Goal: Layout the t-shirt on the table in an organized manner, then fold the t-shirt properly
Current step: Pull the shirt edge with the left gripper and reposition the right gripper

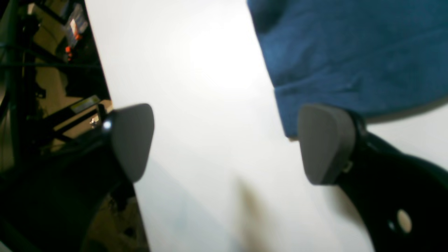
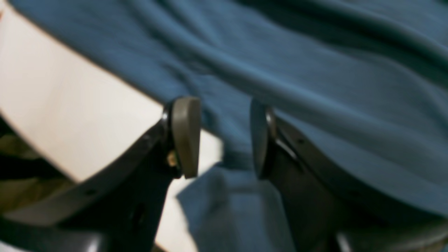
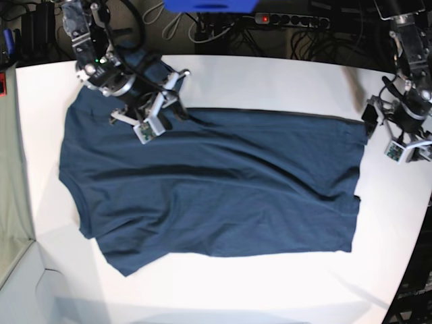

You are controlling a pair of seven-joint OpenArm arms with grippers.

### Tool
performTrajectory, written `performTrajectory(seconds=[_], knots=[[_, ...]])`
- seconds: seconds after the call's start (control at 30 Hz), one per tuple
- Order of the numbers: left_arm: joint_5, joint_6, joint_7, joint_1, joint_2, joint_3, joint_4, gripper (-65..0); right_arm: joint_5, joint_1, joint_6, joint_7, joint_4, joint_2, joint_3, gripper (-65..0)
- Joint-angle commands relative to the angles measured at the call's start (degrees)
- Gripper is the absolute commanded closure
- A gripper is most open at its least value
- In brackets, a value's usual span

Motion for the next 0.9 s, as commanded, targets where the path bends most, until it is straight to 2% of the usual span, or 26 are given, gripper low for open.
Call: performTrajectory(seconds=[0.0,0.23,0.37,0.53,0.7,0.87], knots=[[-0.3,0.6,-0.8,-0.3,-1.0,-1.3,0.8,-63.3,0.2,1.2,0.3,1.3,0.6,0.4,0.1,-24.4],[-0.3,0.6,-0.9,0.9,-1.0,-2.6,0.6,-63.3,0.1,1.5,0.1,0.9,-0.6,0.4,0.5,-24.0],[-0.4,0.6,-0.9,0.8,-0.8,-2.6,0.4,-63.4,0.1,-0.8,-0.2,0.9,-0.4,1.8,0.8,-24.0],[-0.5,0.6,-0.9,-0.7,0.8,-2.5,-1.9,-63.4,0.2,-5.0,-3.0,1.5,-0.2,1.7,5.4,-24.0],[-0.6,0.6,-0.7,-4.5,6.4,-4.1,-2.8,-63.4,0.2,-7.8,-3.0,1.5,-0.2,1.6,11.3,-24.0],[-0.5,0.6,-0.4,-8.4,11.4,-5.3,-5.5,-63.4,0.3,-9.3,-2.8,1.5,-0.4,1.6,14.1,-24.0]])
